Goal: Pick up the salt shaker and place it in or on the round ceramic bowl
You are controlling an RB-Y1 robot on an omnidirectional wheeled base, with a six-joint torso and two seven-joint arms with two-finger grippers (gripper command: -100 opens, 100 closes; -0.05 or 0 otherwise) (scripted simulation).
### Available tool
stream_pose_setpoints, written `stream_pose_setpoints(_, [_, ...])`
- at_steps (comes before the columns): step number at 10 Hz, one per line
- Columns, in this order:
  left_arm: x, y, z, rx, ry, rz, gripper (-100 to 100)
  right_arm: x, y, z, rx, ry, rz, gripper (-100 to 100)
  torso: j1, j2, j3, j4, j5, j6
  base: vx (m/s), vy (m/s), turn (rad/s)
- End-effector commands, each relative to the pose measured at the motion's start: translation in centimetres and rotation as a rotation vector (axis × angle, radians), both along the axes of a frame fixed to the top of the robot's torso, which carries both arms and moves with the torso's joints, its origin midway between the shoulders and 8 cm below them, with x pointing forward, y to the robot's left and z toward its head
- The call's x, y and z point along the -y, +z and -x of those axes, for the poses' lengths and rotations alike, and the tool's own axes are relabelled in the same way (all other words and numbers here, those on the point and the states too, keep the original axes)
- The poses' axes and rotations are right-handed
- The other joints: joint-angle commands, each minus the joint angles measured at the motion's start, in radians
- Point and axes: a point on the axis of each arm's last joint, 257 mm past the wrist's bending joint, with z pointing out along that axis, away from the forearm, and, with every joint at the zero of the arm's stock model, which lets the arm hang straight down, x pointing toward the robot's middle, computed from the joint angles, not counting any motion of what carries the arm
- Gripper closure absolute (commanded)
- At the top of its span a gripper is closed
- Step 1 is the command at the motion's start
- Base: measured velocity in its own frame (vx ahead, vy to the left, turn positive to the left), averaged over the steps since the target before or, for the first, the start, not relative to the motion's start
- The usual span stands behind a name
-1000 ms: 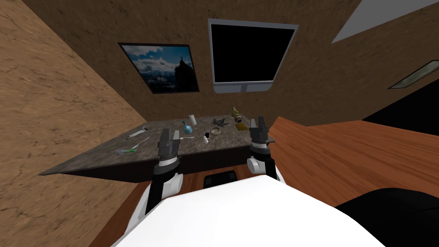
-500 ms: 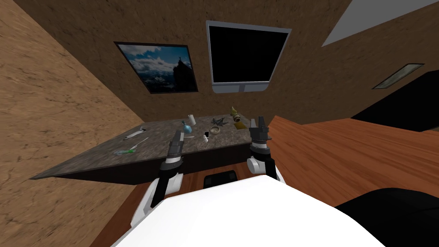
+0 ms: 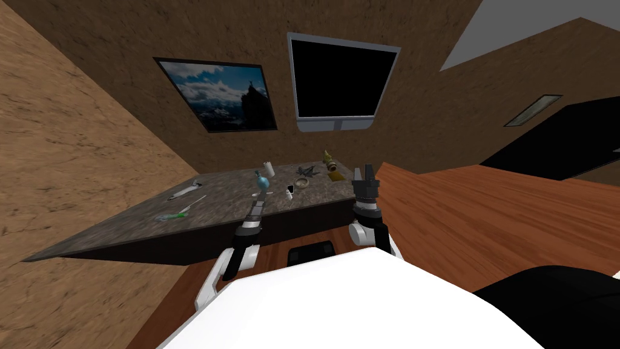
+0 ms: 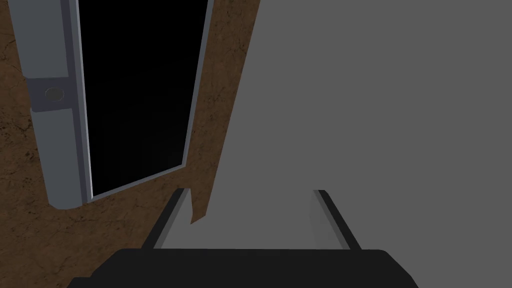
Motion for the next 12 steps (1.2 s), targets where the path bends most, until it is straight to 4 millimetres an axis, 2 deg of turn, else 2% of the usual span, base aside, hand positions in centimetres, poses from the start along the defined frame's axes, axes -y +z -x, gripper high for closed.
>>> stream_pose_setpoints(1, [-0.1, -2.2, -0.6, -0.041, 0.019, -0.071, -100, 0.0, 0.0, 0.0, 0.000, 0.000, 0.000, 0, 0.000, 0.000, 0.000, 0.000, 0.000, 0.000, -0.029, -0.009, -0.075])
stream_pose_setpoints(3, [-0.2, -4.8, -1.4, -0.084, 0.038, -0.159, -100, 0.0, 0.0, 0.0, 0.000, 0.000, 0.000, 0, 0.000, 0.000, 0.000, 0.000, 0.000, 0.000, -0.023, -0.012, -0.054])
stream_pose_setpoints(4, [-0.3, -5.0, -1.4, -0.088, 0.039, -0.159, -100, 0.0, 0.0, 0.0, 0.000, 0.000, 0.000, 0, 0.000, -0.001, 0.000, 0.000, 0.000, 0.000, -0.010, -0.012, -0.016])
stream_pose_setpoints(8, [-1.1, -10.4, -2.6, -0.175, 0.067, -0.340, -100, 0.0, 0.0, 0.0, 0.000, 0.000, 0.000, 0, -0.001, -0.002, -0.001, 0.000, 0.000, 0.000, -0.001, -0.024, -0.053])
stream_pose_setpoints(12, [-2.3, -14.9, -3.3, -0.241, 0.082, -0.517, -100, 0.0, 0.0, 0.0, 0.000, 0.000, 0.000, 0, -0.003, -0.004, -0.002, -0.001, -0.001, 0.000, 0.019, -0.053, -0.047])
